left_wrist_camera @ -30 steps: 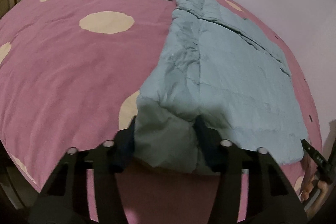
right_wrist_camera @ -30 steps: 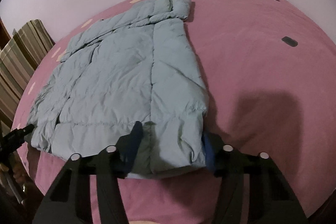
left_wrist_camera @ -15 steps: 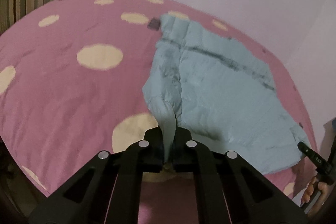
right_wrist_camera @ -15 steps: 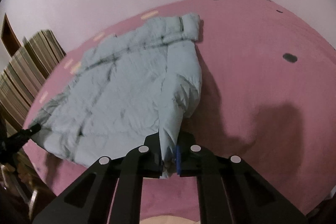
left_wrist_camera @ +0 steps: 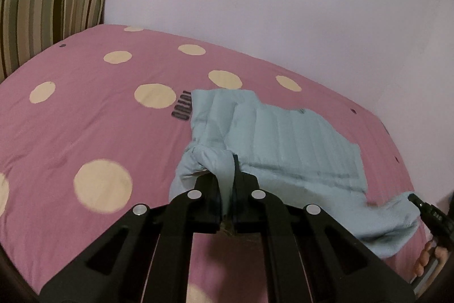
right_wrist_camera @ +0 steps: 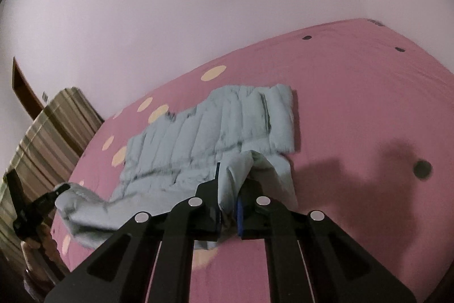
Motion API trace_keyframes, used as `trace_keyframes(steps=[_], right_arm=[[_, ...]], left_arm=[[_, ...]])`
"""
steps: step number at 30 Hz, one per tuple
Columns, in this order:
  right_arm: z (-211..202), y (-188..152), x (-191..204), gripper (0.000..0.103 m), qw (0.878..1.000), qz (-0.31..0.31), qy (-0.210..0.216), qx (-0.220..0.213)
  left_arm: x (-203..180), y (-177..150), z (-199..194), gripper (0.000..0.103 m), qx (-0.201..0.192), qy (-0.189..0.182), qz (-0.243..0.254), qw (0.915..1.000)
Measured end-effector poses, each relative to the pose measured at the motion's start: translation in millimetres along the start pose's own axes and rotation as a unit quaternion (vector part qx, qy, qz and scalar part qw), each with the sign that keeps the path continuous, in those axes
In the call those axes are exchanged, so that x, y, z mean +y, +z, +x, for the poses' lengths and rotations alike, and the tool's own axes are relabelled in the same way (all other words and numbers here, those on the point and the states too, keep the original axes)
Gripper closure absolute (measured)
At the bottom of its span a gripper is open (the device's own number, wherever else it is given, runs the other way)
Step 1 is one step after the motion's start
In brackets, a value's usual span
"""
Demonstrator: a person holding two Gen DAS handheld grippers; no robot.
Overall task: Fold large clothes
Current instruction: 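Grasp the hem with the left gripper while the right gripper grasps the hem, then lift the hem with both grippers and fold it over toward the collar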
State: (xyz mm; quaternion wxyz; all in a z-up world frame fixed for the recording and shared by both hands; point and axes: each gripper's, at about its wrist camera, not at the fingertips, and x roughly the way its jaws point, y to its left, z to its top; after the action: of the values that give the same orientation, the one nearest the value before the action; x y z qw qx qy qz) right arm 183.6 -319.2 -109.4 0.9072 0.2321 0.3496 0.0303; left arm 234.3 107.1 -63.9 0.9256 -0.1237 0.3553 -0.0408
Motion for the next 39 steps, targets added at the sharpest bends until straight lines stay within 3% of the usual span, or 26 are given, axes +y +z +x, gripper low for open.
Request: trace_keyframes(steps=[6,13,16,24,32,39], right_arm=[[69,23,-12,0.096,0.999,0.009,-0.024,0.035],[137,24,-35,0.096,0.995,0.026,-0.047,0.084],[136,34,-34,0.096,0.996,0.032,-0.040,0.076],[137,87,-22,0.096,0.999,0.024,-0.012,0.037],[199,129,-18,0.096,0.999,0.020,-0.026,0.044],[248,138,-29,0.096,0.996,0.026,-0.036,0.077]], left_arm=[[-1,23,80,0.098,0.033,0.029,0.003,0.9990],[2,21,165,0.098,0.085,0.053,0.009,0.9949],[5,26,173,0.098,0.093,0.045,-0.005,0.9946],[-4,78,160,0.098,0.042,0.015,-0.010,0.9990],[-23,115,217,0.098,0.041,0.053,0.012,0.9977],[-25,122,269,0.098,0.063,0.087,0.030,0.9937]])
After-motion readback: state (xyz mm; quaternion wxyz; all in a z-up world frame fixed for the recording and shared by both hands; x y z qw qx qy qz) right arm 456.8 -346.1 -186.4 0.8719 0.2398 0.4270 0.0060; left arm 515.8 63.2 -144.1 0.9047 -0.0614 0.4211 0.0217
